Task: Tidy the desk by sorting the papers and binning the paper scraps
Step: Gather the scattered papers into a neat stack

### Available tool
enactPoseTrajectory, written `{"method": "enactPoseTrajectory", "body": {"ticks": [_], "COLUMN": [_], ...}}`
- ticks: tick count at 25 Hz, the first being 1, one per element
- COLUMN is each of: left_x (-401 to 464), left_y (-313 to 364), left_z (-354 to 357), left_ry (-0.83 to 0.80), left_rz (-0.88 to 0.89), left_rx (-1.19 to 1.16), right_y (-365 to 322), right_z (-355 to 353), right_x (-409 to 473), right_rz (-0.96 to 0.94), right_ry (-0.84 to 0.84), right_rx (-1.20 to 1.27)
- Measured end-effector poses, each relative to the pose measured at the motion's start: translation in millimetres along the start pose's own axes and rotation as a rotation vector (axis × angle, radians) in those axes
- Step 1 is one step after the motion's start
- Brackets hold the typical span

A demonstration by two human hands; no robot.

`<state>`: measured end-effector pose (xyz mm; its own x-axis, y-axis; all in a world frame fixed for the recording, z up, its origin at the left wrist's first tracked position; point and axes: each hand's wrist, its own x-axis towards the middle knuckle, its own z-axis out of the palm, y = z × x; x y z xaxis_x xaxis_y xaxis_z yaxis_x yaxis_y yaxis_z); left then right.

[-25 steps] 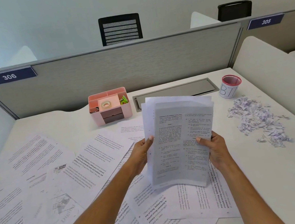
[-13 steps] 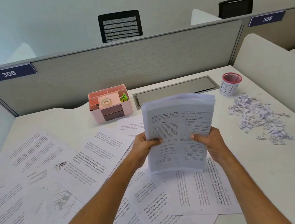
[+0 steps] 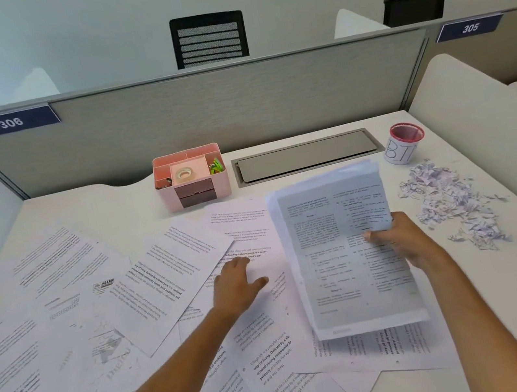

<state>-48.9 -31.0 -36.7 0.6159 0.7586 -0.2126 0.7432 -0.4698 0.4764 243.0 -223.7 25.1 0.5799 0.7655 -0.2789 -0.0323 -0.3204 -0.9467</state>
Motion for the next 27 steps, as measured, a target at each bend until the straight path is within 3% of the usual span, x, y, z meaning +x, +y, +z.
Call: {"method": "enactPoseTrajectory", "body": {"ticks": [6,16,21,27], "left_x": [-12.7,-19.3,-14.6,-1.9], "left_y": [-8.6,-3.2,-8.0,-19.2], "left_z": [10.1,13.8,14.5,8.5], "left_ry": [0.052,0.041,0.027,0.041], "left_rz": [-0.061,-0.097,-0.156,-0.187], "left_rx": [0.312,0.376,0.341,0.096], "right_y": [31.3,66.8,67.2,44.1], "right_z": [-1.0,21.2,23.4,18.9], "right_x": [1.7,-7.4,-10.7,-14.6], "right_rz": [0.124,0.016,0.037,0.044], "right_ry": [-0.01,0.013,0.016,0.039], "right_rx": [-0.089,-0.785,-0.672,-0.222]}}
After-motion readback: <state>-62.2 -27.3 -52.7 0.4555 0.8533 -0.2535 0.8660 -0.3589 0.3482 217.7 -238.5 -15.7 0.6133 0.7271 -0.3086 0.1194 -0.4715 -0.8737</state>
